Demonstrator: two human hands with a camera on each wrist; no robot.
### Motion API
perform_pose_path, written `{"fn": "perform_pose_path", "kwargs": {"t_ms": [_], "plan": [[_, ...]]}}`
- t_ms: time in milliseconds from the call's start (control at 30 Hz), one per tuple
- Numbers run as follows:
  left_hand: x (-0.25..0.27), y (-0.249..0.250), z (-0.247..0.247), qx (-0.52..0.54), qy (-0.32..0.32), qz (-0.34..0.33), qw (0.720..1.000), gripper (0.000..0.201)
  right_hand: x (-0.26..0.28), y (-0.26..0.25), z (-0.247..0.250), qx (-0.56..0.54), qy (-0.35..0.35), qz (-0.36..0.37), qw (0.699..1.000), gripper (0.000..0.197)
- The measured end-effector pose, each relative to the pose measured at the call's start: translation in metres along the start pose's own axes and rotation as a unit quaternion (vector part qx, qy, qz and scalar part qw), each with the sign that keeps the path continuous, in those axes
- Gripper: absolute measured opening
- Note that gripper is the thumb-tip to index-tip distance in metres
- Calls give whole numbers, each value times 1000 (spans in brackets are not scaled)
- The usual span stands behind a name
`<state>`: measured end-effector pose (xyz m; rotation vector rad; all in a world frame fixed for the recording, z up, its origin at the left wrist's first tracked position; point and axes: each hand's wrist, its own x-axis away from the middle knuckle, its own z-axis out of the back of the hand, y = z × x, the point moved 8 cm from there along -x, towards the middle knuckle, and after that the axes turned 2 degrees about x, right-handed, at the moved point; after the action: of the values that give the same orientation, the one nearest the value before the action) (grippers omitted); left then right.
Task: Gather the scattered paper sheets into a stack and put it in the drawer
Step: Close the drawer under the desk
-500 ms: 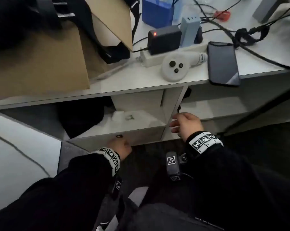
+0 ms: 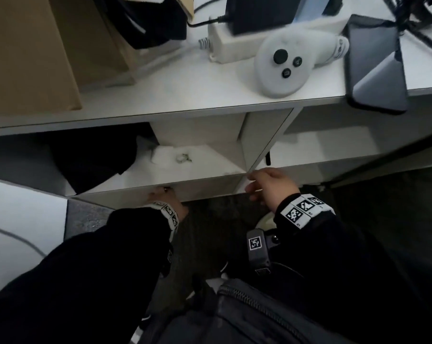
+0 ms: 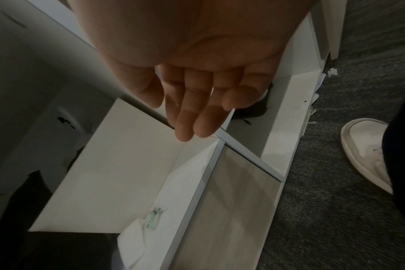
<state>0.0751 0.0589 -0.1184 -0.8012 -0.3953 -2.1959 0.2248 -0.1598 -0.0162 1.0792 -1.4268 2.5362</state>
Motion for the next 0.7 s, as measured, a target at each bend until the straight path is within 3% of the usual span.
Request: {"fn": "perform_pose_path", "kwargs": {"t_ms": [233,433,600,700], "plan": [[-4,-7,-17,-43,23,19,999,79,2,2,-2,-7,0,-9,1000,21],[1,-14,-15,-101,41,-14,994,70,4,0,-4,-7,1,-4,1000,21],[11,-15,-15,-110,4,-12,994,65,11,-2,-1,-20,1,-6,1000,21],[25,-8,-20,-92,-5,-47,995,56,16,-5,1,-28,6,-6,1000,20]]}}
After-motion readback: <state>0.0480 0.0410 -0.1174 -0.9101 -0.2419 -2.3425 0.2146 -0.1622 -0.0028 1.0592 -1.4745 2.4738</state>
